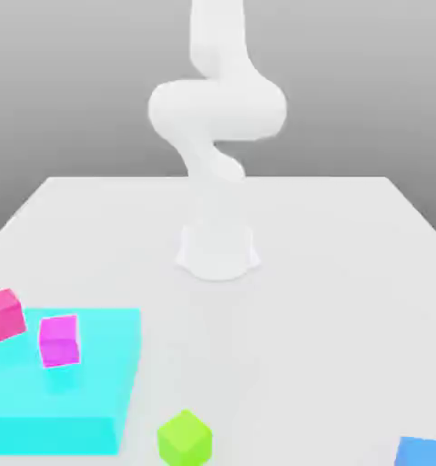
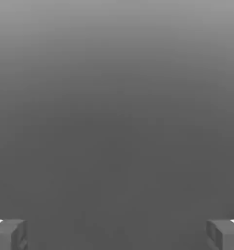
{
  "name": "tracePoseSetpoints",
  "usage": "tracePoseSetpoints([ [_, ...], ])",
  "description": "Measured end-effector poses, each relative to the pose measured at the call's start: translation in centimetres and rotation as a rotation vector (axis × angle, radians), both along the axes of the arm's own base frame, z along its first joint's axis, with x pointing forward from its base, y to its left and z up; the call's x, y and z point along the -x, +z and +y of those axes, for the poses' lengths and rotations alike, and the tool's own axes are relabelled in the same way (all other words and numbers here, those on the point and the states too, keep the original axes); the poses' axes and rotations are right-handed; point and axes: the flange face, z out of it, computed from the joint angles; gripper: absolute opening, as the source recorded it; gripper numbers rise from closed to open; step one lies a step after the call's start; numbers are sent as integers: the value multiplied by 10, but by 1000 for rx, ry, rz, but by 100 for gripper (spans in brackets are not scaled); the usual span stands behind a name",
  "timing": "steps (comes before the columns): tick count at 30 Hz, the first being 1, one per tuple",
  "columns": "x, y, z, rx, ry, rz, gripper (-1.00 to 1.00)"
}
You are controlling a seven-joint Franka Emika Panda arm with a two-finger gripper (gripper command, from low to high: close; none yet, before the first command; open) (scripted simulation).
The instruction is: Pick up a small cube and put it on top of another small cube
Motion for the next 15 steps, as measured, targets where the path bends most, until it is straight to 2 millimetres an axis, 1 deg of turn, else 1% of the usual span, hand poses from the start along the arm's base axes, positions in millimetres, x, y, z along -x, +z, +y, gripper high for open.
tracePoseSetpoints([
  [3,-38,-49,-3,-17,-87,84,0],
  [7,-77,-118,-12,-43,-194,189,0],
  [11,-104,-192,-22,-77,-296,290,0],
  [15,-119,-267,-33,-119,-394,389,0],
])
